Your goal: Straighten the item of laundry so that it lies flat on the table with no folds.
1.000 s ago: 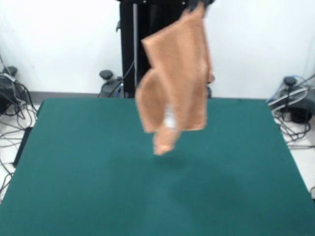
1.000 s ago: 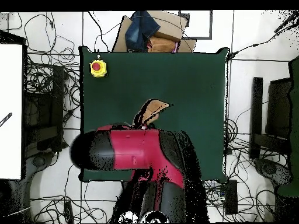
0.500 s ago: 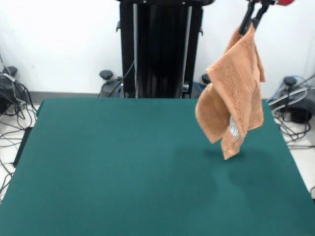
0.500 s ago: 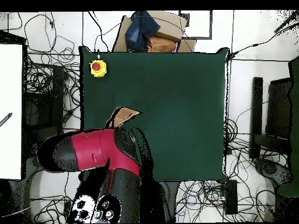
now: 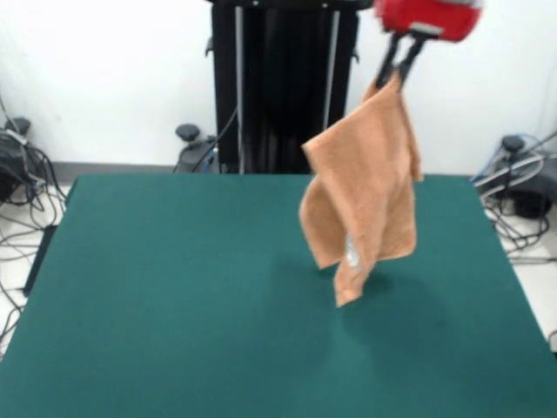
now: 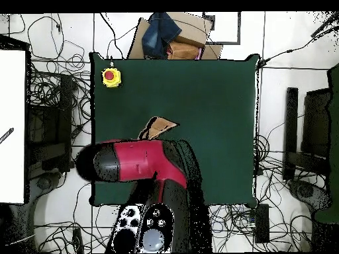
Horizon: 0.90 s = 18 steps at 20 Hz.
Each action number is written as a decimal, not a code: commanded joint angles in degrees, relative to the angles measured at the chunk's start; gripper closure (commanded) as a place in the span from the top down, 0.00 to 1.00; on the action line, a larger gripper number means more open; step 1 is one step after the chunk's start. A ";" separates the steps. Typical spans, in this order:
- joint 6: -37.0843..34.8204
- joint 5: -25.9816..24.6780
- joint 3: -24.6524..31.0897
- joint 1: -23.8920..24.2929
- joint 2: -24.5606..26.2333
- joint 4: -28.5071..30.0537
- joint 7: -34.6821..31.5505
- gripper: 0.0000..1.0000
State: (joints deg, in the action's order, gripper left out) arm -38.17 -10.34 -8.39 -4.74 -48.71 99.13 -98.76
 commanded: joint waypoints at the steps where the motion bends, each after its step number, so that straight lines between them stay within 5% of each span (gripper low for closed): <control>1: 5.12 0.04 2.08 5.14 3.56 3.39 -6.37 0.00; 8: 12.14 -1.41 3.88 8.08 7.27 1.85 -6.06 0.00; 18: 12.00 -2.36 4.83 11.75 7.07 1.91 -2.30 0.00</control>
State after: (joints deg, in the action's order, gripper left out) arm -28.19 -10.55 -8.16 5.54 -42.12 99.10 -98.76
